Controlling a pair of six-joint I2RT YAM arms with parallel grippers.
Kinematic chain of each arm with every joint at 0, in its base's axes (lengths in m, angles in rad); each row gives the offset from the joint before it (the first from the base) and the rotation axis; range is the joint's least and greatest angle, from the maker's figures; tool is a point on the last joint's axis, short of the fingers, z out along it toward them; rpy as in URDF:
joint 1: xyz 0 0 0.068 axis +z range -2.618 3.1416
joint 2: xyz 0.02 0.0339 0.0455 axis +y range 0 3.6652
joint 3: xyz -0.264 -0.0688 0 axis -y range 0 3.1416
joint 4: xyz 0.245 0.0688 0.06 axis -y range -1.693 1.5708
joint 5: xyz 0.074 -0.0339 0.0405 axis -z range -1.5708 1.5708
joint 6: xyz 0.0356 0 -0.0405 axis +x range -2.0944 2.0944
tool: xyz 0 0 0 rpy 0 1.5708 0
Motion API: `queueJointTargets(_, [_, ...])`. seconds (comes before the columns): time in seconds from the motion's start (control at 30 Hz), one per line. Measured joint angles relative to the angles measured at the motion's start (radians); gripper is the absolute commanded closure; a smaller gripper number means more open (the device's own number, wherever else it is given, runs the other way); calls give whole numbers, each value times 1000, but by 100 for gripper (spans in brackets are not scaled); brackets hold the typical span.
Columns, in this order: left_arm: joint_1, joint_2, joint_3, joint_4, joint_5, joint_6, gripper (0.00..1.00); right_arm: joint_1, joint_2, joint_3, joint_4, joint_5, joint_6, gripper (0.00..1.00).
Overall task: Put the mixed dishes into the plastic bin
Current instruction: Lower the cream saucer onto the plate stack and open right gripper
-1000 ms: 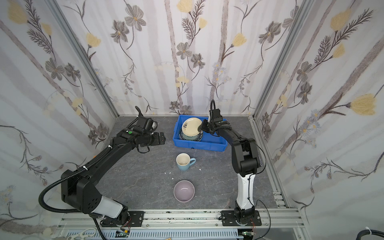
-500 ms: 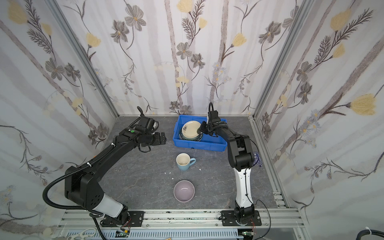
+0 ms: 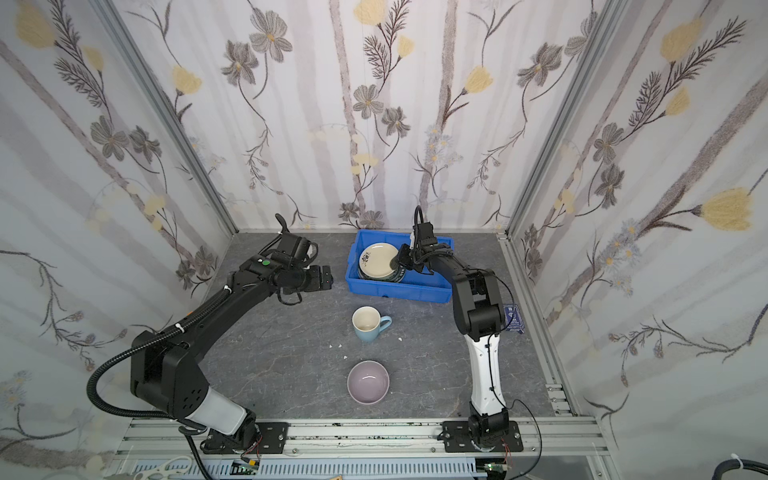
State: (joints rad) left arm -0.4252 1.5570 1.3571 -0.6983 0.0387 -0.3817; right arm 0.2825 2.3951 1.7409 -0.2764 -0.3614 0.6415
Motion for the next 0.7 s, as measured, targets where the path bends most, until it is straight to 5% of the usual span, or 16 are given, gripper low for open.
queueJointTargets(0.4, [1, -44, -40, 7, 7, -11, 0, 4, -29, -26, -22, -2, -15, 65])
queueJointTargets(0.7, [1, -85, -69, 8, 11, -16, 0, 5, -82, -79, -29, 2, -24, 58])
